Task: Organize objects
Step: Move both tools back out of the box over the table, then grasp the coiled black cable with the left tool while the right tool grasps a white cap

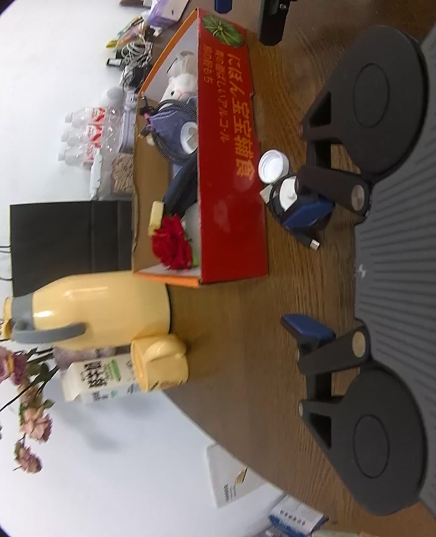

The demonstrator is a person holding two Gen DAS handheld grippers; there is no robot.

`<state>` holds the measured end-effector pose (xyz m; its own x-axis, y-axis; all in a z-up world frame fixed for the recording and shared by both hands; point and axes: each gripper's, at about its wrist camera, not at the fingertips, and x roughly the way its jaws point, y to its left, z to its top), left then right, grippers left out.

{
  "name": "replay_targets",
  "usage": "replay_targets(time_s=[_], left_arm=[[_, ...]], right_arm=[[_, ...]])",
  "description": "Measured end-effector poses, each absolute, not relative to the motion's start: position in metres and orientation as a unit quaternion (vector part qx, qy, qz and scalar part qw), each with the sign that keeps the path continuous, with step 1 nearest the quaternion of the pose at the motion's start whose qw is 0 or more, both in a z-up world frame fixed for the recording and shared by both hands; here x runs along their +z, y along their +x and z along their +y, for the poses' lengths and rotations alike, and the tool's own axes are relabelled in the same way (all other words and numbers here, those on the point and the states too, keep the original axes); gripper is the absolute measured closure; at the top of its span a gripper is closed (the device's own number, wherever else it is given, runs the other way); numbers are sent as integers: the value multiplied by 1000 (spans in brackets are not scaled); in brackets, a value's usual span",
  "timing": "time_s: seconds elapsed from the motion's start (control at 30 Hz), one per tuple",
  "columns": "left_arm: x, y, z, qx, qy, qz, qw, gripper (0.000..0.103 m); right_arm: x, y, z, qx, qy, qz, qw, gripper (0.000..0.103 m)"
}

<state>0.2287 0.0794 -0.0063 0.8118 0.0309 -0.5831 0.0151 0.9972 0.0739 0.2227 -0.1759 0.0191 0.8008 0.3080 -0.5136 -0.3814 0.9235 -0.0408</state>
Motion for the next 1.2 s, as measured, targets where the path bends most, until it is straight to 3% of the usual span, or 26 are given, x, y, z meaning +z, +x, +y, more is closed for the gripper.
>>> replay_targets(time_s=[0.33,0.7,1.2], left_arm=[[-16,246,87,-30,9,325,945,53],[-19,251,100,-106,-77,333,934,91],[-12,229,92,-77,-84,288,951,96]], right_arm=[[9,230,-178,184,-62,271,943,0],[1,234,-178,188,-57,282,939,0],[-3,235,-179,183,-56,283,940,0]])
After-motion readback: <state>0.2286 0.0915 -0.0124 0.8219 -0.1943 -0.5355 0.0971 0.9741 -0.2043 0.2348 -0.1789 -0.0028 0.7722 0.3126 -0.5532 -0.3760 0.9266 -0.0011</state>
